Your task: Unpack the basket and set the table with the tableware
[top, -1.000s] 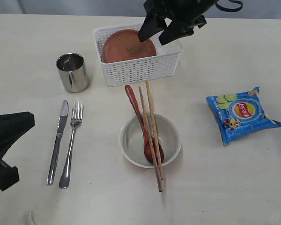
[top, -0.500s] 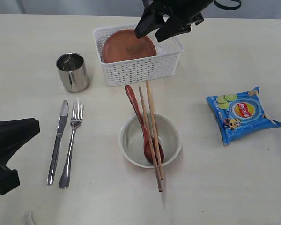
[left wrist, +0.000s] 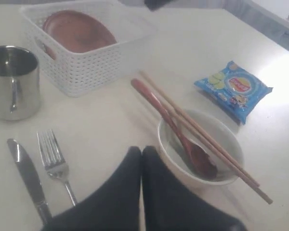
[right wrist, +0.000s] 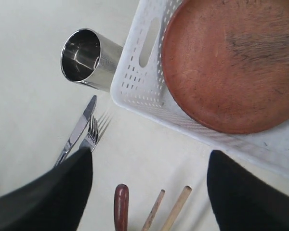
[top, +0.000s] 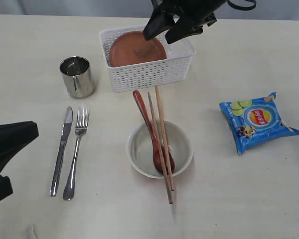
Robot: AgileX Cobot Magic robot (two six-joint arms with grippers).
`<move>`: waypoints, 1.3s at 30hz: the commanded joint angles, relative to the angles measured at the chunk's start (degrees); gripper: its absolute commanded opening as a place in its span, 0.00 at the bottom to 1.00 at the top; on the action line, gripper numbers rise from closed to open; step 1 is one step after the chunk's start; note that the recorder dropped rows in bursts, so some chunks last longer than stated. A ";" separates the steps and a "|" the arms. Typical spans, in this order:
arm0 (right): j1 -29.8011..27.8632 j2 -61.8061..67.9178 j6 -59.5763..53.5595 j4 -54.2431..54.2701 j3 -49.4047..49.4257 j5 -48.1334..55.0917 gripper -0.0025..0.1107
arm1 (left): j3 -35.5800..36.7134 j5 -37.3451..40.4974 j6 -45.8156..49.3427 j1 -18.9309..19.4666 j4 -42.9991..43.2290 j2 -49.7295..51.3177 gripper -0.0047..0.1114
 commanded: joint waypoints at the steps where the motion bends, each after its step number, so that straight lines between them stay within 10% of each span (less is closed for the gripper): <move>1: -0.12 -0.57 -0.88 0.21 -0.37 -1.64 0.59 | 0.10 1.80 -0.23 6.62 -0.27 -4.48 0.04; 12: -0.12 -0.57 -0.88 0.21 -0.37 -5.76 0.59 | 0.10 9.44 -0.23 30.57 -0.27 -17.72 0.04; 21: -0.12 -0.57 -0.88 0.21 -0.37 -6.09 0.59 | -0.47 15.76 -0.23 35.15 -0.15 -27.93 0.04; 26: -0.12 -0.57 -0.61 0.21 -0.37 -8.77 0.59 | -0.47 21.21 -3.07 35.15 38.90 -28.31 0.04; 33: -0.12 -0.57 -0.61 0.21 -0.37 -9.84 0.59 | -0.47 27.31 -67.87 35.15 83.73 -28.31 0.04; 39: -0.12 -0.57 -0.61 0.21 -0.37 -9.84 0.59 | 0.04 31.09 -87.73 35.15 104.95 -28.31 0.04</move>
